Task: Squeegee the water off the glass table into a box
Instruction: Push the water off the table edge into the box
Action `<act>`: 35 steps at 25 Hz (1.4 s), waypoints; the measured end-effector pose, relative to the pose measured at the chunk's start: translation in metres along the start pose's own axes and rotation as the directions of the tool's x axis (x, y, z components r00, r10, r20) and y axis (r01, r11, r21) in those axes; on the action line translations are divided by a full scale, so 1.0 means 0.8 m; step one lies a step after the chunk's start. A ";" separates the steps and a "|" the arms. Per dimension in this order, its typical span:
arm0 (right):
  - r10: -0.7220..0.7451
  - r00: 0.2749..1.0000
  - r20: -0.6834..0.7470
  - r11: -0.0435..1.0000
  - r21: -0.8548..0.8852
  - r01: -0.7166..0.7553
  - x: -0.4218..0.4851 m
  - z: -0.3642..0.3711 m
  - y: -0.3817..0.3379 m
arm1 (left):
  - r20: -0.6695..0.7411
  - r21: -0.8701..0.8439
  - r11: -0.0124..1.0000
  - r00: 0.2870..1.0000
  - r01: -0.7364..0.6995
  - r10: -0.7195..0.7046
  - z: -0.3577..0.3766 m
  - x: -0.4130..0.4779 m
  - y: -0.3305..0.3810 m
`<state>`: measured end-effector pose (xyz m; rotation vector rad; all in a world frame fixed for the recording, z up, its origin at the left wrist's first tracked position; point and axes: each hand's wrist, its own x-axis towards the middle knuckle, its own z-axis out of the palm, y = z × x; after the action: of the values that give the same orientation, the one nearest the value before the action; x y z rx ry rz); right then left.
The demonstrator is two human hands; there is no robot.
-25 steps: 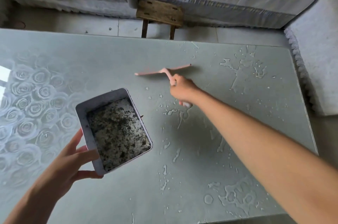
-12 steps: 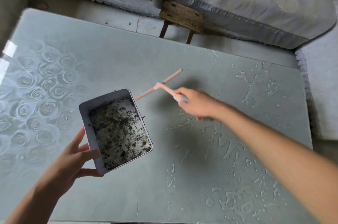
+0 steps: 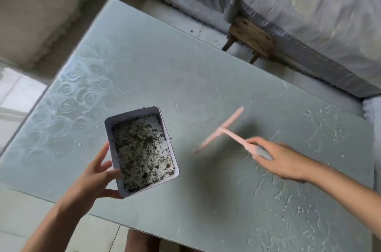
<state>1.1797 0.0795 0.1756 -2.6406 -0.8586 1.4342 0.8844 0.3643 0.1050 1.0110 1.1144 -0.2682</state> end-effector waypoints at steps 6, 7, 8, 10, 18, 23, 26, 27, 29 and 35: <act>-0.351 0.934 0.058 0.896 -0.268 0.354 0.136 -0.036 -0.272 | -0.080 -0.134 0.991 0.996 0.028 -0.039 -0.075 -0.036 -0.037; -0.383 0.920 0.085 0.873 -0.291 0.391 0.160 -0.029 -0.320 | -0.086 -0.148 0.989 0.995 0.032 -0.045 -0.086 -0.042 -0.045; -0.402 0.909 0.105 0.856 -0.309 0.414 0.180 -0.021 -0.361 | -0.095 -0.156 0.987 0.994 0.033 -0.049 -0.095 -0.047 -0.054; -0.425 0.894 0.145 0.834 -0.320 0.449 0.211 0.005 -0.432 | -0.107 -0.184 0.982 0.992 0.040 -0.060 -0.114 -0.057 -0.072; -0.387 0.899 0.204 0.768 -0.468 0.437 0.187 0.116 -0.432 | -0.117 -0.233 0.970 0.989 0.064 -0.093 -0.160 -0.092 -0.139; -0.135 0.958 0.253 0.759 -0.595 0.264 0.097 0.101 -0.339 | -0.156 -0.348 0.934 0.978 0.075 -0.136 -0.175 -0.111 -0.167; -0.157 0.963 0.221 0.614 -0.742 0.271 0.071 0.084 -0.364 | -0.170 -0.394 0.917 0.976 0.058 -0.135 -0.185 -0.122 -0.178; -0.232 0.950 0.209 0.579 -0.755 0.307 0.070 0.087 -0.389 | -0.175 -0.407 0.912 0.976 0.051 -0.133 -0.187 -0.125 -0.182; -0.390 0.899 0.198 0.559 -0.725 0.402 0.083 0.105 -0.454 | -0.198 -0.431 0.902 0.971 0.038 -0.136 -0.192 -0.130 -0.193; -0.508 0.821 0.262 0.504 -0.683 0.529 0.122 0.199 -0.568 | -0.265 -0.466 0.885 0.954 0.001 -0.141 -0.200 -0.146 -0.231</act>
<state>0.8897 0.4736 0.1290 -2.3347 -2.4294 1.0726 0.6137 0.3545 0.0918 0.5896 1.4045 0.0969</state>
